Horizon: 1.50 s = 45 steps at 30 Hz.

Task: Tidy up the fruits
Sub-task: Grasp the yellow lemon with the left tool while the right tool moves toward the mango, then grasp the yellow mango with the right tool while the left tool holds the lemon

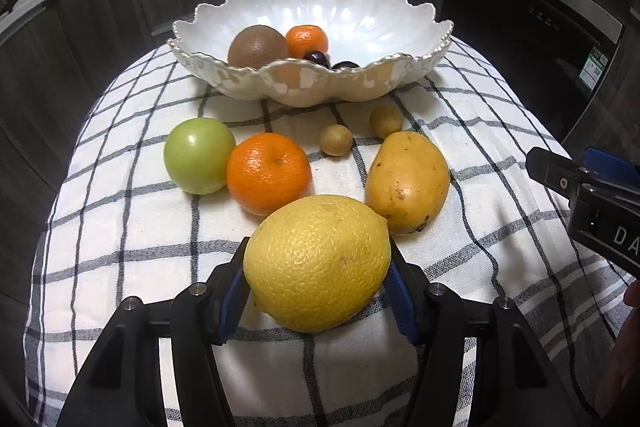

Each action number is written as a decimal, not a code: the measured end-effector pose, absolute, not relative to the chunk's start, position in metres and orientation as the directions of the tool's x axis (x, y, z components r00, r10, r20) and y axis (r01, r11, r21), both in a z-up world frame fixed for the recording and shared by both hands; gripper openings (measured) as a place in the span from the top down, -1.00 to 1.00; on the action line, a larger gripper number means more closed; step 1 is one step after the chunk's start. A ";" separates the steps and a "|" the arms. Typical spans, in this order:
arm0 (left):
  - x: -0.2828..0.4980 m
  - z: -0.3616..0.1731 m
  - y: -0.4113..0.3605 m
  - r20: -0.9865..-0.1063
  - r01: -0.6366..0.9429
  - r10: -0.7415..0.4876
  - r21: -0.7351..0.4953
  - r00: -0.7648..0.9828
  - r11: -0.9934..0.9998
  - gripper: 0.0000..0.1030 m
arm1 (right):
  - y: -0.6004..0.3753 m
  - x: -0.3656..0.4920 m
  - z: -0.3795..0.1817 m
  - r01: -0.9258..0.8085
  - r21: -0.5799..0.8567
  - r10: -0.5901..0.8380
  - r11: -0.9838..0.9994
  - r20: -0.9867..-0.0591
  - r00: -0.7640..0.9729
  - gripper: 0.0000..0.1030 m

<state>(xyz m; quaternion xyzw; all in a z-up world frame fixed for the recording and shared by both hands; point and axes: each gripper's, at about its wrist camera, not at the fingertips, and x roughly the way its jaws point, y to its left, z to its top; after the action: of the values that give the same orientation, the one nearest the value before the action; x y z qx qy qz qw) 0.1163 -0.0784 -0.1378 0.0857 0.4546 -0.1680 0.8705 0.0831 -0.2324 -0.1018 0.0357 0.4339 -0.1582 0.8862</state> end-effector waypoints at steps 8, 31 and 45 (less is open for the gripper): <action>0.118 -0.124 -0.060 -0.801 0.323 -0.210 -0.021 0.561 0.946 -0.15 | -0.221 0.089 -0.099 0.295 -0.066 -0.234 0.953 -0.779 0.581 -0.54; 0.131 -0.113 0.021 -0.761 0.122 -0.140 -0.081 0.634 0.989 -0.15 | -0.156 0.142 -0.119 0.184 -0.047 -0.142 0.982 -0.828 0.542 -0.54; 0.132 -0.114 0.022 -0.759 0.119 -0.147 -0.092 0.634 0.989 -0.15 | -0.156 0.151 -0.147 0.181 0.007 -0.085 0.983 -0.864 0.496 -0.19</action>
<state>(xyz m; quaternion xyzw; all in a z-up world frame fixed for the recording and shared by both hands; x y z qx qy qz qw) 0.1322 0.0225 -0.1140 -0.0166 0.4216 -0.0738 0.9036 0.1512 -0.1557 -0.1467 0.0483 0.4962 -0.0772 0.8634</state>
